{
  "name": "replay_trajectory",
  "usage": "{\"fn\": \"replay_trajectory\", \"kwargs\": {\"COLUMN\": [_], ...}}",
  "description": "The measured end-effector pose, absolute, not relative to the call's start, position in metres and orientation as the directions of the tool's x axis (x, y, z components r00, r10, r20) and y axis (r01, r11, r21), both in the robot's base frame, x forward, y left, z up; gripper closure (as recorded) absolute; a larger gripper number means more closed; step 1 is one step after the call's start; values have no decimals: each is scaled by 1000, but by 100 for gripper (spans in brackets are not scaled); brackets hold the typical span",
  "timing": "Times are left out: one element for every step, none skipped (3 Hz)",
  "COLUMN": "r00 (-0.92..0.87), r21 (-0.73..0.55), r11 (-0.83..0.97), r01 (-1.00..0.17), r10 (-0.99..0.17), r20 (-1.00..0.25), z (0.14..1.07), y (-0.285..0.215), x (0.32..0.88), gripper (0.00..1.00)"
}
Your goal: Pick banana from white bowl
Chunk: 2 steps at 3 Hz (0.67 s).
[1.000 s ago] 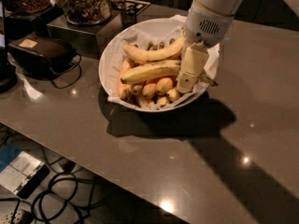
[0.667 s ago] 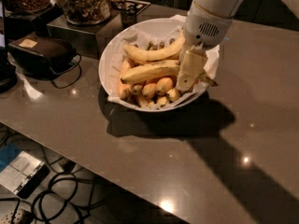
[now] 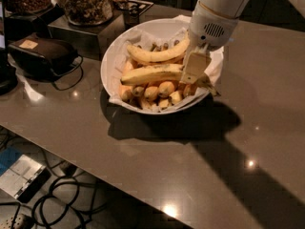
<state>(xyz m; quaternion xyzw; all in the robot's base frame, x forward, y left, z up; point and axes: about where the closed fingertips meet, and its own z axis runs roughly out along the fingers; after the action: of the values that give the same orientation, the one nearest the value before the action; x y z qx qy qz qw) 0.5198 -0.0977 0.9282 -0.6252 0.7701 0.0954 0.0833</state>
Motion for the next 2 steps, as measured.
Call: {"fn": "replay_trajectory", "kwargs": {"r00": [-189, -188], "r21": [16, 8], "r11": [192, 194], "r01": [-981, -981], "r10": [-945, -944], "r20": [-267, -272], "z": [931, 933], "y": [-92, -91], "x": [526, 527], "gripper": [100, 100]}}
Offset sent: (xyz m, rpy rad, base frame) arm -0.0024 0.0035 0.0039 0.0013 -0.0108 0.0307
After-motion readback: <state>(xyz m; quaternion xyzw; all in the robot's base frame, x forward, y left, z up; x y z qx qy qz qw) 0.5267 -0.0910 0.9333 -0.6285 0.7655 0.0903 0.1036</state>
